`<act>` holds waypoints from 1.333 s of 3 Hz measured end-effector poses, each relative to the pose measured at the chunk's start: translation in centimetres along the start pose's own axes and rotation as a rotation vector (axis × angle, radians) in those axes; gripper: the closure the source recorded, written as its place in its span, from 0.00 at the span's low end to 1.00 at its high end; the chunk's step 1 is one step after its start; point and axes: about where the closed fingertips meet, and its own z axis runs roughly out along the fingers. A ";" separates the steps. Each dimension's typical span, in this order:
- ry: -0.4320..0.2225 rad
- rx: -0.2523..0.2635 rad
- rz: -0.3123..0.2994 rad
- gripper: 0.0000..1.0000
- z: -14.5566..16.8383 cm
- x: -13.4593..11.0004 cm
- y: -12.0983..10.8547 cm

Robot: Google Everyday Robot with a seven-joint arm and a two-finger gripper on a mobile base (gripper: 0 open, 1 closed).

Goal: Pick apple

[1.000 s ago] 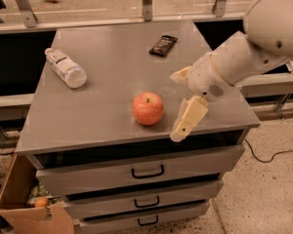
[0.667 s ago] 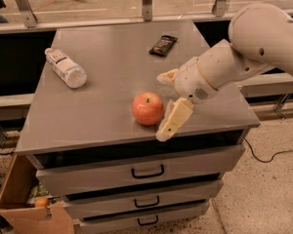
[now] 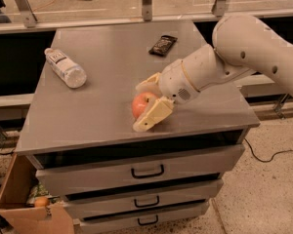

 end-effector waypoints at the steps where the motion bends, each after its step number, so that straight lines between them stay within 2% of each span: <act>1: -0.022 -0.003 0.003 0.50 -0.1 -0.5 -0.1; 2: -0.025 -0.004 0.005 0.72 -0.8 -0.5 -0.3; 3: -0.064 -0.014 -0.017 0.96 -1.8 -1.8 -1.2; 4: -0.140 -0.010 -0.059 1.00 -3.6 -3.9 -3.0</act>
Offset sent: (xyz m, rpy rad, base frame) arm 0.0069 -0.0127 0.0154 0.0295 0.0081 -0.0081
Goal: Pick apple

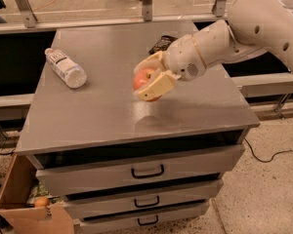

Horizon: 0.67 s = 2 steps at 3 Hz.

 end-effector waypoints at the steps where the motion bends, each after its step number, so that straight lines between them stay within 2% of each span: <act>1: -0.098 0.019 -0.044 1.00 -2.3 -2.4 -2.1; 2: -0.164 0.075 -0.100 1.00 -7.2 -4.6 -4.0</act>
Offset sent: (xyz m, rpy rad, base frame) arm 0.0457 -0.0761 0.1164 0.2227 -0.1747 -0.0121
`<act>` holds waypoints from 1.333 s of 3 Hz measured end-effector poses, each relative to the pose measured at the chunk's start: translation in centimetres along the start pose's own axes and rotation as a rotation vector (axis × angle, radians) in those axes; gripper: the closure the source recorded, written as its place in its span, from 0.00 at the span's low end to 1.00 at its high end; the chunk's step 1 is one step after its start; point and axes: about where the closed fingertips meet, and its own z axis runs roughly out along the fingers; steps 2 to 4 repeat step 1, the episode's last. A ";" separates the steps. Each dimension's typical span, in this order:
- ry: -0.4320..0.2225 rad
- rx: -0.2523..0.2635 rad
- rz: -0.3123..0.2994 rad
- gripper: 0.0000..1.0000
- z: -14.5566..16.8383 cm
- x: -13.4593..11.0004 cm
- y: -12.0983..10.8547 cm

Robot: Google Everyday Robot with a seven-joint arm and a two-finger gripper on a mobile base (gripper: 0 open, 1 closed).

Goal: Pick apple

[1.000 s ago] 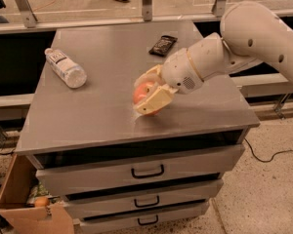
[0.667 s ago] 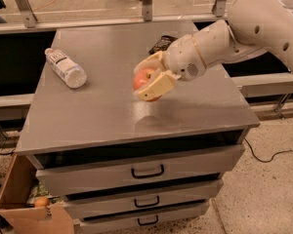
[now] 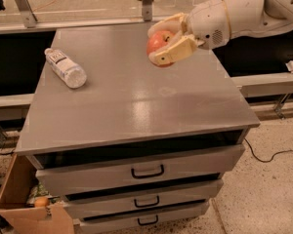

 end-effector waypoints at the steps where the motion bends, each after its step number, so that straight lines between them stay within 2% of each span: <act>1: 0.000 0.000 0.000 1.00 0.0 0.0 0.0; 4: 0.000 0.000 0.000 1.00 0.0 0.0 0.0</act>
Offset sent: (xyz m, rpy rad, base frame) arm 0.0000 0.0000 0.0000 0.0000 0.0000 0.0000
